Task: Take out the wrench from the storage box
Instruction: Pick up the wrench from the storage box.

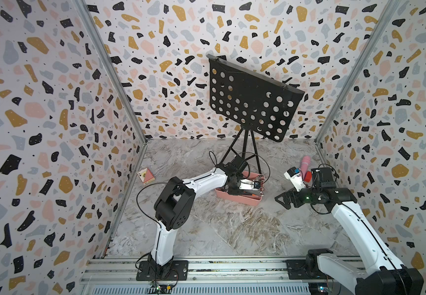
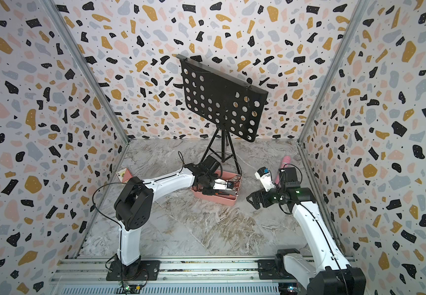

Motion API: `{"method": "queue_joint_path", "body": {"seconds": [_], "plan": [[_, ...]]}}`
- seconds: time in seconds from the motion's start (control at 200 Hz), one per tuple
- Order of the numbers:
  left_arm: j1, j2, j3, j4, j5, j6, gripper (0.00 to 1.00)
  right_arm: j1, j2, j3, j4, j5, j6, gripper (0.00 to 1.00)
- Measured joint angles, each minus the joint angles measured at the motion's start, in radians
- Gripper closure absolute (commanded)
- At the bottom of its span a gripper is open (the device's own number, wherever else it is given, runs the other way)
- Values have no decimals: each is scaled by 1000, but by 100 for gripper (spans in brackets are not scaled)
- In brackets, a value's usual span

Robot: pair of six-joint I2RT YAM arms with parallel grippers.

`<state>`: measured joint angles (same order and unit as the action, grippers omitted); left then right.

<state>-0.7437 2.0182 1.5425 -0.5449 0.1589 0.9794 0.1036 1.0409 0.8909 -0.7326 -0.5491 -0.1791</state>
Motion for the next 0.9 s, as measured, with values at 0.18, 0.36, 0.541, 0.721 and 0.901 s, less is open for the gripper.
{"method": "queue_joint_path", "body": {"seconds": [0.18, 0.36, 0.541, 0.721, 0.901], "plan": [[0, 4, 9, 0, -5, -14, 81, 0, 0, 0, 3, 0, 2, 0], [0, 4, 9, 9, -15, -30, 86, 0, 0, 0, 8, 5, 4, 0], [-4, 4, 9, 18, -30, -65, 91, 0, 0, 0, 8, 16, 5, 0], [-4, 4, 13, 26, -37, -95, 97, 0, 0, 0, 8, 24, 7, 0], [-4, 2, 20, 36, -45, -115, 100, 0, 0, 0, 8, 27, 7, 0]]}}
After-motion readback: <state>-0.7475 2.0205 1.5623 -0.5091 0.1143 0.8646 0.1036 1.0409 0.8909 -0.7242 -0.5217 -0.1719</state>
